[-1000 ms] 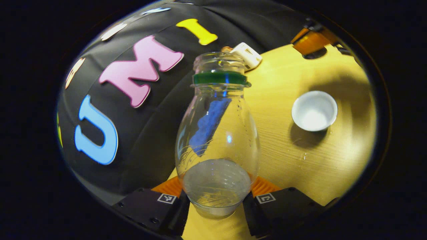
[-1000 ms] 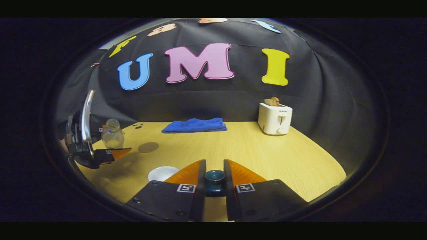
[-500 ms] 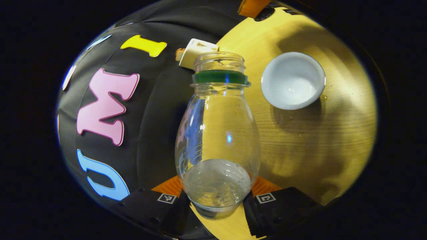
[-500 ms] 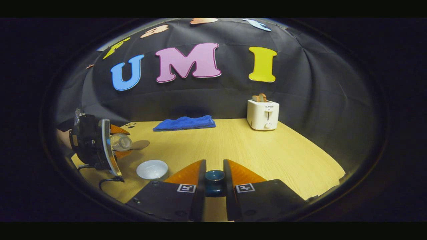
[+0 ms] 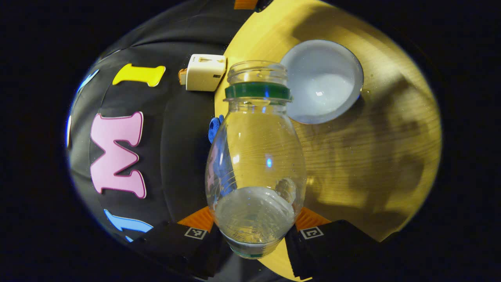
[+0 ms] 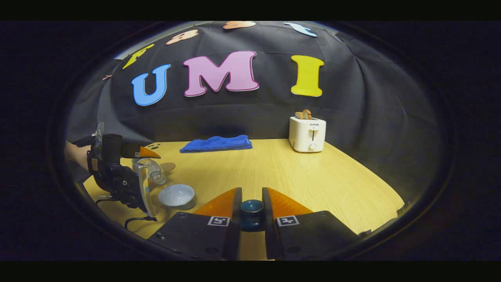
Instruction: Open the teacup lid with one hand, grasp the water bottle and pour water into the teacup with the other hand; after pouring, place the water bottle on the coaster and then close the teacup lid.
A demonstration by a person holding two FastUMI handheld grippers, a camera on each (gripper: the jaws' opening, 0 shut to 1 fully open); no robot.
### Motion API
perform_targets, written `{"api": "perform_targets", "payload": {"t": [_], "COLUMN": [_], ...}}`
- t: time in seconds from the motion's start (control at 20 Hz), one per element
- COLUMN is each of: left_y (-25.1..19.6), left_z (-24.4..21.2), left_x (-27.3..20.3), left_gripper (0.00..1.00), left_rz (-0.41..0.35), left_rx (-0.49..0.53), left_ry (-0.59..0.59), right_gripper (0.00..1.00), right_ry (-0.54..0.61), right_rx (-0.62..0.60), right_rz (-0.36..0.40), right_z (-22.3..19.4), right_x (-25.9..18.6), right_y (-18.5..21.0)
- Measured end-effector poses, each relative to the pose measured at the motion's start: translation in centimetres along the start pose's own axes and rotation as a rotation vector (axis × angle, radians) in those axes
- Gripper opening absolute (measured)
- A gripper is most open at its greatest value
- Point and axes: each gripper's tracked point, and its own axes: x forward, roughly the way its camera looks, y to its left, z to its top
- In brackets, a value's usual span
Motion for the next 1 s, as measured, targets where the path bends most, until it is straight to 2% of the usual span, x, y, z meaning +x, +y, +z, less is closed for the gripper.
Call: {"api": "perform_targets", "payload": {"t": [0.3, 0.35, 0.4, 0.45, 0.5, 0.55, 0.65, 0.7, 1.0], "left_y": [0.6, 0.5, 0.5, 0.6, 0.9, 1.3, 1.7, 1.8, 2.0], "left_z": [-0.2, -0.2, -0.1, -0.2, -0.2, -0.2, -0.1, -0.1, -0.1], "left_x": [0.0, 0.1, 0.2, 0.3, 0.5, 0.6, 0.6, 0.6, 0.5], "left_gripper": [0.71, 0.71, 0.71, 0.71, 0.72, 0.71, 0.71, 0.71, 0.71], "left_rz": [0.020, 0.015, 0.016, 0.018, 0.020, 0.024, 0.036, 0.040, 0.046], "left_rx": [0.099, 0.106, 0.117, 0.134, 0.151, 0.171, 0.208, 0.223, 0.299], "left_ry": [0.007, 0.000, 0.003, 0.002, 0.003, 0.002, -0.006, -0.008, -0.014], "right_gripper": [0.34, 0.29, 0.34, 0.29, 0.29, 0.34, 0.34, 0.29, 0.29], "right_ry": [0.008, 0.012, 0.022, 0.027, 0.025, 0.023, 0.022, 0.023, 0.038], "right_rx": [0.001, 0.004, 0.011, 0.021, 0.028, 0.029, 0.025, 0.025, 0.034], "right_rz": [-0.009, -0.010, -0.008, -0.005, -0.004, -0.004, -0.005, -0.004, 0.001], "right_z": [-0.5, -0.8, -0.9, -1.0, -0.8, -0.8, -0.8, -0.8, -1.5], "right_x": [-0.6, -0.5, -0.5, -0.5, -0.5, -0.5, -0.6, -0.6, -1.0], "right_y": [-0.4, -0.5, -0.4, -0.4, -0.3, -0.3, -0.3, -0.3, 0.0]}}
